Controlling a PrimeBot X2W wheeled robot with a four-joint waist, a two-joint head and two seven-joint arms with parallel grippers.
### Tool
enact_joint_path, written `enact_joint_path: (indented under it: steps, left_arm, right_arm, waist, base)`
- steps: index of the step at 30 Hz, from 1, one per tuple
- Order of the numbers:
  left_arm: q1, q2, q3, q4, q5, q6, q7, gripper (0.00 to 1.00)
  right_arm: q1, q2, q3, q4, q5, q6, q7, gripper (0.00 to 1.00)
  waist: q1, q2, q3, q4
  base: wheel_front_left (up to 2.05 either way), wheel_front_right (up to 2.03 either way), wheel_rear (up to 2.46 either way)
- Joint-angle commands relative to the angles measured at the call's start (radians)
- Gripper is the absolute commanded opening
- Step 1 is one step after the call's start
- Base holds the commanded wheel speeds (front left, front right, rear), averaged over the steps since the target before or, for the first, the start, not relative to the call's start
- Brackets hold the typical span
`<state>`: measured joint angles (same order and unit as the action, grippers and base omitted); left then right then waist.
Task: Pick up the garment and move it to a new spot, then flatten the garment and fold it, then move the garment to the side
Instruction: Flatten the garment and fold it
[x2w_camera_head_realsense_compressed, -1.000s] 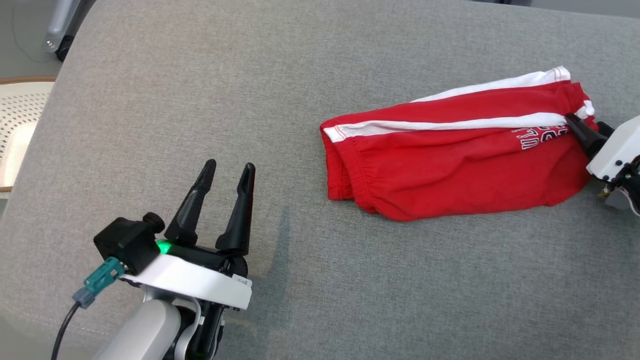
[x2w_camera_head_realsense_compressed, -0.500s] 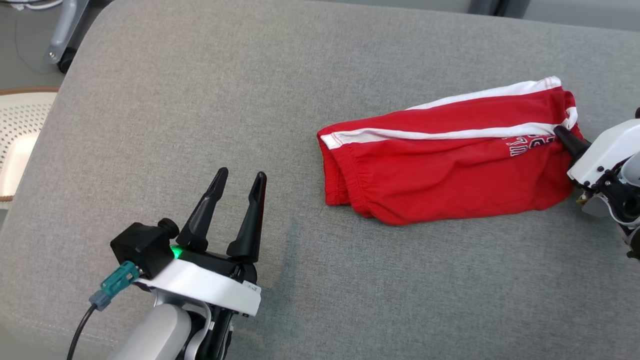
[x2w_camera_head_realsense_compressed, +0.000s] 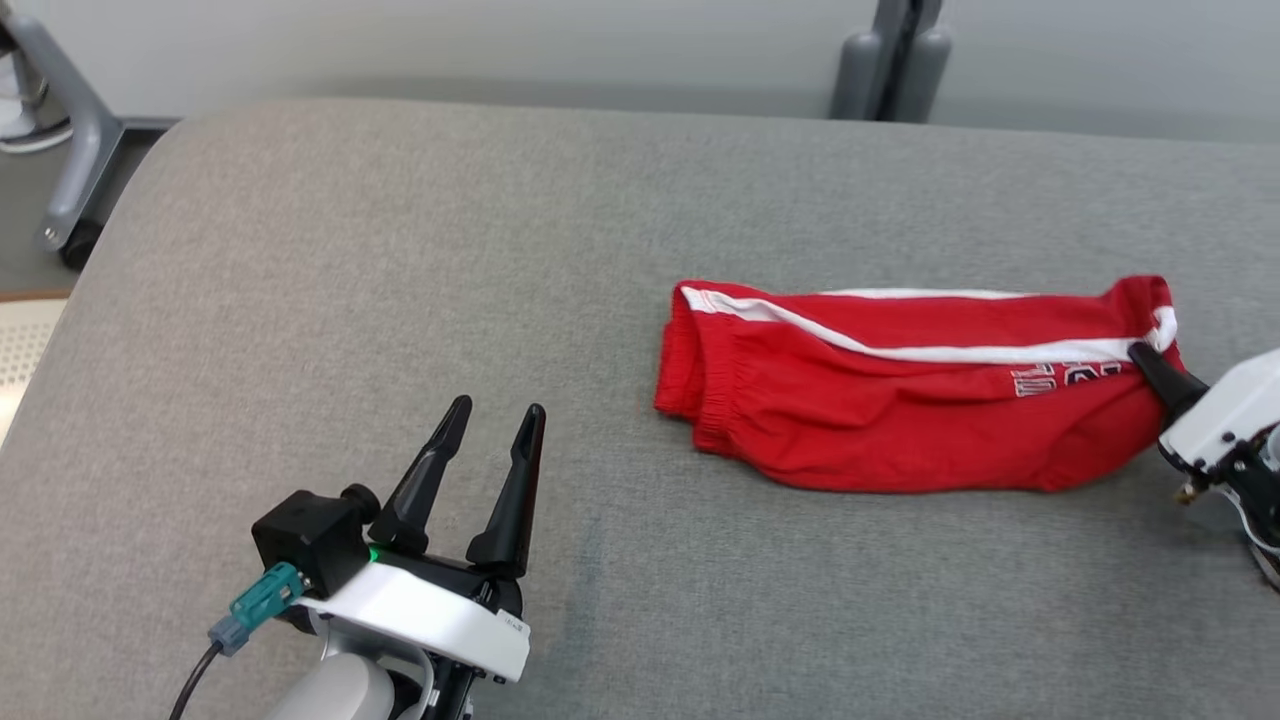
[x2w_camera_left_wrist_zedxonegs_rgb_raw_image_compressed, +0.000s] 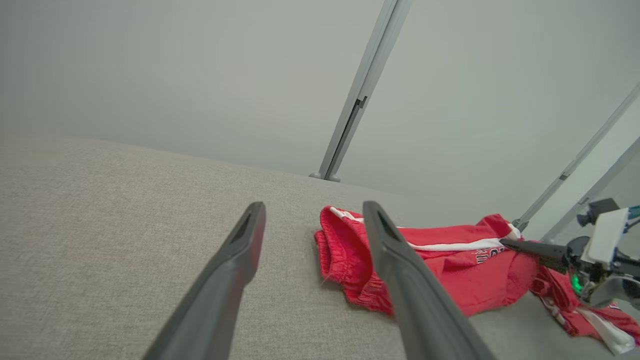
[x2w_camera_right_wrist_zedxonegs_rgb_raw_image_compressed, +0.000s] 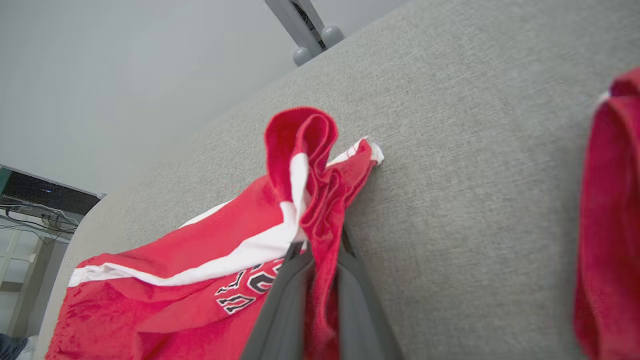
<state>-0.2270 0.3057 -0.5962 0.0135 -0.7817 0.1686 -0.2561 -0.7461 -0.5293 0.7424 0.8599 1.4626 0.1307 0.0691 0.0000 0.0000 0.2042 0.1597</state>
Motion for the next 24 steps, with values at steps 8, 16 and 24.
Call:
enact_joint_path:
  steps: [8,16,24]
  left_arm:
    - [0.036,0.013,-0.004,-0.009,-0.005,0.014,0.003,1.0]
    - [0.047,0.0,0.0,-0.012,0.008,0.021,-0.002,1.0]
    - [0.062,-0.029,0.012,0.011,0.035,0.018,-0.007,1.0]
  right_arm:
    - [0.068,-0.015,-0.001,-0.005,0.002,0.0,-0.061,0.0]
    - [0.026,0.0,0.031,-0.039,-0.053,0.0,-0.106,0.0]
    - [-0.013,0.092,0.062,-0.067,-0.07,0.0,-0.098,0.0]
  waist:
    - [0.0,0.0,-0.072,-0.048]
    - [0.0,0.0,-0.099,-0.018]
    - [0.0,0.0,-0.112,0.027]
  base:
    - [0.0,0.0,0.0]
    - [0.0,0.0,0.0]
    - [0.0,0.0,0.0]
